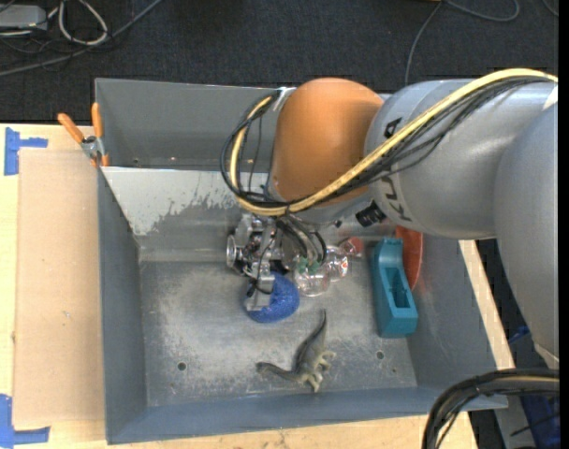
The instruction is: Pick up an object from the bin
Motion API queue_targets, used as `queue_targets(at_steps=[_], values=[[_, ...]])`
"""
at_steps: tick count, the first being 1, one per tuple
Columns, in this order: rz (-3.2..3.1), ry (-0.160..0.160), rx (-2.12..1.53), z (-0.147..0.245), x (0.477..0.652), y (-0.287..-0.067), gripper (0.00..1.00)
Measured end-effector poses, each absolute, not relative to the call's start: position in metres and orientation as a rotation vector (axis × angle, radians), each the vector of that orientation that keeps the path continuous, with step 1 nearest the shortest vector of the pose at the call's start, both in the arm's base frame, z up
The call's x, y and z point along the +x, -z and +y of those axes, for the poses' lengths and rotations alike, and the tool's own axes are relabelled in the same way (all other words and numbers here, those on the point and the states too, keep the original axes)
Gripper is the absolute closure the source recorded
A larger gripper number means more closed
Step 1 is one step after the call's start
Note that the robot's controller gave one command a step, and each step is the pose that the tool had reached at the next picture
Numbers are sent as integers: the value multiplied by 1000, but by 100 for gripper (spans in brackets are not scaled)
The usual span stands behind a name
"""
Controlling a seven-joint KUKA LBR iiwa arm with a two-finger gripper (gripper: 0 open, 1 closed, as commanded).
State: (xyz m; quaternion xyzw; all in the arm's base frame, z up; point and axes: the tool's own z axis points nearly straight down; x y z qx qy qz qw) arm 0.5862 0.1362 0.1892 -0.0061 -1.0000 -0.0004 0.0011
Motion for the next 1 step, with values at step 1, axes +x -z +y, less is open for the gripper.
queue_targets(at_steps=[1], values=[[-3139,1,-19,136,586,-189,0]])
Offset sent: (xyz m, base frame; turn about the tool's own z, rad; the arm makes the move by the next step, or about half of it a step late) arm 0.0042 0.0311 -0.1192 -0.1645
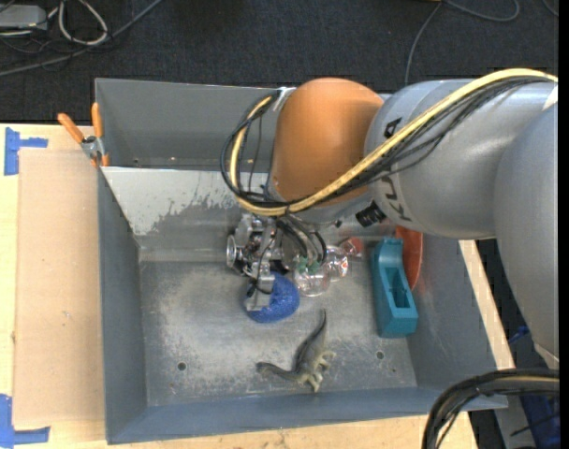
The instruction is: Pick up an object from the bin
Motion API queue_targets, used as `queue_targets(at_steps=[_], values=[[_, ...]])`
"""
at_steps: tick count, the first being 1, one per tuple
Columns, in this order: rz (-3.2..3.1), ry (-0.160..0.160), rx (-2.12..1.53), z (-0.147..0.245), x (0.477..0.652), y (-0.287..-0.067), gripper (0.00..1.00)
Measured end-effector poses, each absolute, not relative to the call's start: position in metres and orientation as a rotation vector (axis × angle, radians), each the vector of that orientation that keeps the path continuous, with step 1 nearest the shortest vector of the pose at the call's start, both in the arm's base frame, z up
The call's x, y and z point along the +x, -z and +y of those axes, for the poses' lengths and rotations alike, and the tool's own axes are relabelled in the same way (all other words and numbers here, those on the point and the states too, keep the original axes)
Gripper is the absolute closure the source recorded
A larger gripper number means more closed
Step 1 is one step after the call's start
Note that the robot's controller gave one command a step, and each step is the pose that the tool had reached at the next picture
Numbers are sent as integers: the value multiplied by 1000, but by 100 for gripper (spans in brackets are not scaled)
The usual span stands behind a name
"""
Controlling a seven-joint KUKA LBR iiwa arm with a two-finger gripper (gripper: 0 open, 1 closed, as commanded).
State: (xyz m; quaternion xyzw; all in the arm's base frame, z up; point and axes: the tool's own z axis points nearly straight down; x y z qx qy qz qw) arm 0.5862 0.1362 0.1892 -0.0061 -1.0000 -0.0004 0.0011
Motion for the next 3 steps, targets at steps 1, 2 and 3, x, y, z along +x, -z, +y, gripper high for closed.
queue_targets(at_steps=[1,2,3], values=[[-3142,1,116,152,590,-132,0],[-3136,3,156,112,598,-114,0],[-3118,3,386,99,575,-79,0]])
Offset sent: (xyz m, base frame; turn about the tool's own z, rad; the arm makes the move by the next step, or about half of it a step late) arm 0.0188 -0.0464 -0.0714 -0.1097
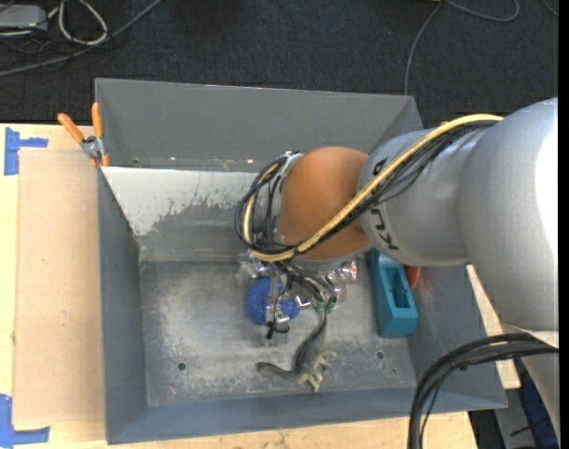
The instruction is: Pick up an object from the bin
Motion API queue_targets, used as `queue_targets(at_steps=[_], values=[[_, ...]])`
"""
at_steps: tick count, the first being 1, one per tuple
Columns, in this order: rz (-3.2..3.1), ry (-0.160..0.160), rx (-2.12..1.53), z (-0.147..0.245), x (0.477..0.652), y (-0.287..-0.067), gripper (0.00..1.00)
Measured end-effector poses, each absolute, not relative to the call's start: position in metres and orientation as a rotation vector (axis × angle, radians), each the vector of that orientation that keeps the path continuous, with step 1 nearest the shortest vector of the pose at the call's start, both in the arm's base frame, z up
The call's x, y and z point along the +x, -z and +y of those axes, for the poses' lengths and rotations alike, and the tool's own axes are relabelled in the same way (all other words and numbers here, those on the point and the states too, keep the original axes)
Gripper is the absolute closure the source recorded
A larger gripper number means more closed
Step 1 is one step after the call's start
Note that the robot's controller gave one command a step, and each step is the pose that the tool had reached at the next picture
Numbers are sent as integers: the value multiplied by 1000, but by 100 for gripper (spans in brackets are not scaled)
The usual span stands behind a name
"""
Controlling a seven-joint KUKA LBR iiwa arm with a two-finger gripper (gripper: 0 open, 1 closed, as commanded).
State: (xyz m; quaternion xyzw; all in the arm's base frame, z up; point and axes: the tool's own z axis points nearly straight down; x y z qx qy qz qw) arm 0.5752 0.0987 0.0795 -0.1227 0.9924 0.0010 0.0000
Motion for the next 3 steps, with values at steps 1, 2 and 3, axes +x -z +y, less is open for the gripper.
queue_targets(at_steps=[1,2,3], values=[[3136,-12,-292,55,584,-71,0],[3129,-9,-372,50,533,-72,100],[3129,-9,-371,50,533,-72,100]])
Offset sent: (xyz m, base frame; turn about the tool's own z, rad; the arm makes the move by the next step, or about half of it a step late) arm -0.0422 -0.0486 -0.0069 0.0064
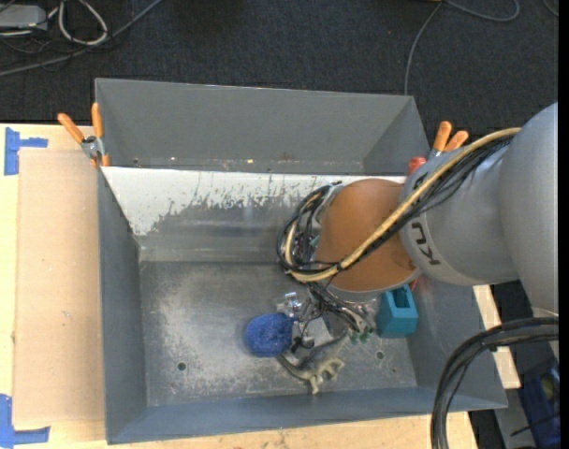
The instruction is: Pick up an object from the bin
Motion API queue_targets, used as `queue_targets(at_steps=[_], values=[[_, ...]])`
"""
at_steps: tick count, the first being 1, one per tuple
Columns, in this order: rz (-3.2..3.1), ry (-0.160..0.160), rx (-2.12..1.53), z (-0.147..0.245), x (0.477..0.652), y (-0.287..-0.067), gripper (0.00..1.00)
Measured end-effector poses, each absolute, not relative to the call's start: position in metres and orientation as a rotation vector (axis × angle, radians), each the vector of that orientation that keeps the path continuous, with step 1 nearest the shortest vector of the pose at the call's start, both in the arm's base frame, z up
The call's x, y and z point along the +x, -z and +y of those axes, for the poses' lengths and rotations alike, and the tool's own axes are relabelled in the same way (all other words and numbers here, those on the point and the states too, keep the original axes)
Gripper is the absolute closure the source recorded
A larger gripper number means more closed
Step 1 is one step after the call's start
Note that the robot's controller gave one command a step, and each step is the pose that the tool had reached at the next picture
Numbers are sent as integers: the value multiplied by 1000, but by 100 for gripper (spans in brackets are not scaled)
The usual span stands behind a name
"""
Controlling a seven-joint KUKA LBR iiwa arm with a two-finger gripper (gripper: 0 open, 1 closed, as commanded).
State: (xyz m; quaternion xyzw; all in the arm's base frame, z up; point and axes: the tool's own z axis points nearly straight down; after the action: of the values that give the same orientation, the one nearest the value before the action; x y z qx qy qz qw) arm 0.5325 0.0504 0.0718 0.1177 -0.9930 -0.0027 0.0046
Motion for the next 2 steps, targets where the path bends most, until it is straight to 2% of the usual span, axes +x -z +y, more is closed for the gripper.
queue_targets(at_steps=[2], values=[[-3109,10,369,58,529,-70,100]])
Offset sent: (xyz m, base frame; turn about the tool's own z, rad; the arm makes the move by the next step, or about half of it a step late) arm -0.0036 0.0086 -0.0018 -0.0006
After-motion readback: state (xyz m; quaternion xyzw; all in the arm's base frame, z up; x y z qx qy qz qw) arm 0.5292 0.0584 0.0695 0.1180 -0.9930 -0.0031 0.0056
